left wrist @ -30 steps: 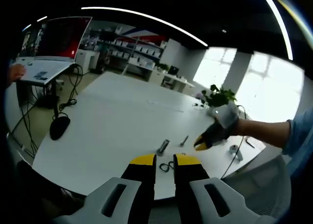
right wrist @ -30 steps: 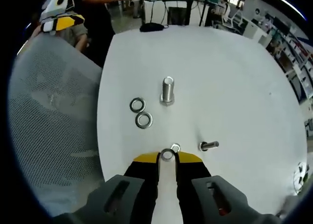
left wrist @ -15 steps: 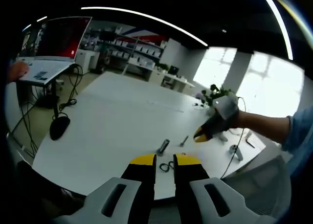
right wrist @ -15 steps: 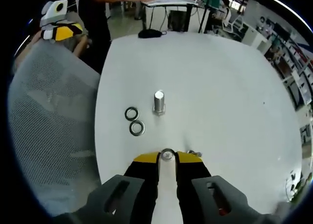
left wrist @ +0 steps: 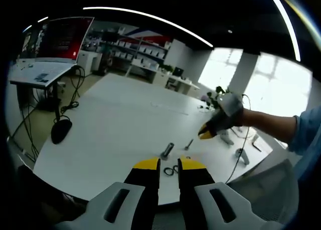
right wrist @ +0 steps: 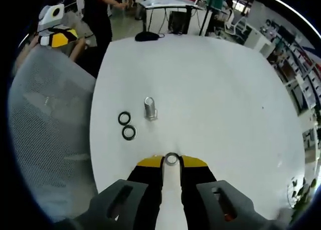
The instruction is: Place the washer onto the threaded stud by aligning its center hole with the stud, sliding it down to the base, and recovering from edge contact or off-axis alignment until the washer reaches the visible bottom stop.
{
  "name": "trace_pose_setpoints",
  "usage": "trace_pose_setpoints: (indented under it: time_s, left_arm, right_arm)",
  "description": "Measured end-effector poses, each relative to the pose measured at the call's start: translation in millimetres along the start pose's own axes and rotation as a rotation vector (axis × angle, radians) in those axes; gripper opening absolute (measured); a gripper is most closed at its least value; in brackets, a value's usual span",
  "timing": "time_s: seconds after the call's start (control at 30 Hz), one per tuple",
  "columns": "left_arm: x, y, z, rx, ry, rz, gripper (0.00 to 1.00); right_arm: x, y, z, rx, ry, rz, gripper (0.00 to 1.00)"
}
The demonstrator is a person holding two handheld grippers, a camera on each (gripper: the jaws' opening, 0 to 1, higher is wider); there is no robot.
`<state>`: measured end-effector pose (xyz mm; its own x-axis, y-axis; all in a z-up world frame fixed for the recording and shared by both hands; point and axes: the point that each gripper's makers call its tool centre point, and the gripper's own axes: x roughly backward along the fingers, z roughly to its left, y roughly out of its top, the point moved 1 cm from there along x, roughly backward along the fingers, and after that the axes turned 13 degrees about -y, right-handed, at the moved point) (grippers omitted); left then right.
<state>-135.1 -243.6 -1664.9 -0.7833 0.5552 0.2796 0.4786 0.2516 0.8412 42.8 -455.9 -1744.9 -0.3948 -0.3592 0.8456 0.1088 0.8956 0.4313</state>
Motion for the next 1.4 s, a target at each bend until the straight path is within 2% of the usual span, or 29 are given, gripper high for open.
trace_pose_setpoints:
  time_s: [0.6, 1.0, 1.4]
  left_arm:
    - [0, 0.0, 0.6, 0.000, 0.000, 0.003, 0.11]
    - [-1, 0.1, 0.9, 0.001, 0.001, 0.003, 0.11]
    - [-1, 0.1, 0.8, 0.002, 0.001, 0.003, 0.11]
  right_arm:
    - [-29, -15.9, -11, 0.030, -0.016, 0.055, 0.13]
    - [-39, -21.6, -12, 0.034, -0.008, 0.080, 0.13]
    - [-41, -19.0, -15, 0.038, -0.011, 0.080, 0.13]
